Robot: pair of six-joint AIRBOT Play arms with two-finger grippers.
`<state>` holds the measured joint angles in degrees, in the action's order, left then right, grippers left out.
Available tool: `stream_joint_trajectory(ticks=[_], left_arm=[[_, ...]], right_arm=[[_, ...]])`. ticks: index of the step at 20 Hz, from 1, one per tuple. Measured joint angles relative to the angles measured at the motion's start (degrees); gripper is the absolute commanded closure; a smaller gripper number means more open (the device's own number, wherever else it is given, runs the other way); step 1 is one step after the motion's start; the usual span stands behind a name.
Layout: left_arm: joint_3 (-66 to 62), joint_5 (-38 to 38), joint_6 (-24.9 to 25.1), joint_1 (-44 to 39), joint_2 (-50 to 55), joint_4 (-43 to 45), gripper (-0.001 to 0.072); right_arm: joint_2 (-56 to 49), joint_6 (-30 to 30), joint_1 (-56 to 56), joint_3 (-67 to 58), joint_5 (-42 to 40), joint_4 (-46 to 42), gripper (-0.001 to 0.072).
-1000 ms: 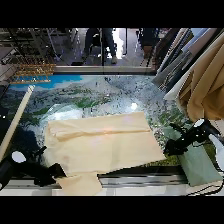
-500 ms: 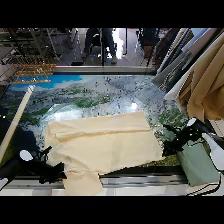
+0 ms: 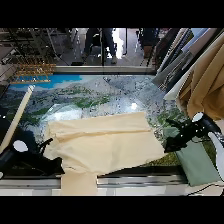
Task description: Fold the clothes and pants, and hang the long-sleeved shirts on hangers.
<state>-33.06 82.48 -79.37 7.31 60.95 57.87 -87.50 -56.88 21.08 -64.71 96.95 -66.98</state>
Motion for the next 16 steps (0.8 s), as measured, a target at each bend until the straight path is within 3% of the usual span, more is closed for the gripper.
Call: stream_joint_trajectory(ticks=[4,8,12,16], left_arm=[[-10.1,8.6,2.7,2.4,-0.1,-0.2,0.0702],[-19.1,11.0,5.5,11.5,1.2,-0.4,0.0703],[-22.9,3.6,7.6,19.6,7.7,-7.3,0.0703],[-25.3,-6.1,11.1,21.3,18.6,-18.7,0.0703]], right_arm=[[3.6,-2.4,0.0,-8.2,2.7,3.7,0.0698],[4.2,-6.4,-0.7,-16.6,-0.4,8.7,0.0698],[0.4,-10.8,-5.2,-19.5,-12.7,11.0,0.0698],[-6.7,-13.8,-11.9,-20.8,-29.8,11.8,0.0697]])
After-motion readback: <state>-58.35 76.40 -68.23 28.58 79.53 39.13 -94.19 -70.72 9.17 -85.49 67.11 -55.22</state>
